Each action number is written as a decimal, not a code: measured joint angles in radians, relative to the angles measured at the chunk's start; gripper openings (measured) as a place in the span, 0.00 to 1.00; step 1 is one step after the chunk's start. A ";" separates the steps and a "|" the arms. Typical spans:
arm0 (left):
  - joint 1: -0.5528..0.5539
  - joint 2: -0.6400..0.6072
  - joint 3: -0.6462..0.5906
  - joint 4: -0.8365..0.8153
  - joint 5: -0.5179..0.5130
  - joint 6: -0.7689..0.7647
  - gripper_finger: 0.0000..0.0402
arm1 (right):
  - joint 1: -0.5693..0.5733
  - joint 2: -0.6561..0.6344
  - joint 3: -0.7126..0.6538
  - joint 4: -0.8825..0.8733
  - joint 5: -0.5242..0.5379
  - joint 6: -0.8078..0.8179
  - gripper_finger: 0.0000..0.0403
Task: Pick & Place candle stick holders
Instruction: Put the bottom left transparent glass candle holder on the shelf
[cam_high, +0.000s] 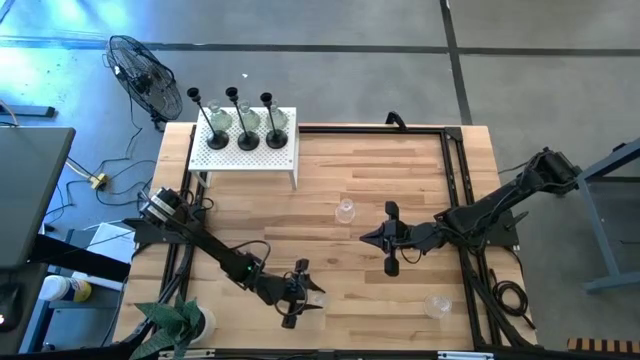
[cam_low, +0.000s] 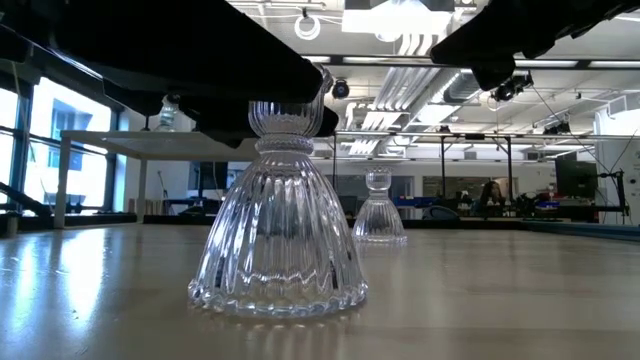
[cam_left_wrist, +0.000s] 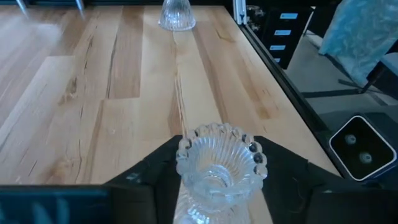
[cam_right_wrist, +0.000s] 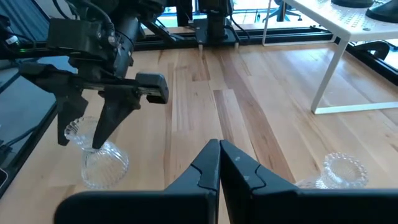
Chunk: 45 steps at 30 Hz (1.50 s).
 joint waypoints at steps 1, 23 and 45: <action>0.000 0.000 0.000 0.000 0.003 0.002 0.41 | 0.000 0.000 0.000 0.000 0.000 0.000 0.00; 0.000 -0.401 0.000 -0.464 -0.270 0.084 0.42 | 0.000 0.000 0.000 0.000 -0.005 0.000 0.00; 0.244 -1.143 -0.001 -1.545 -0.801 -0.456 0.41 | 0.000 0.000 0.000 0.002 -0.004 0.000 0.00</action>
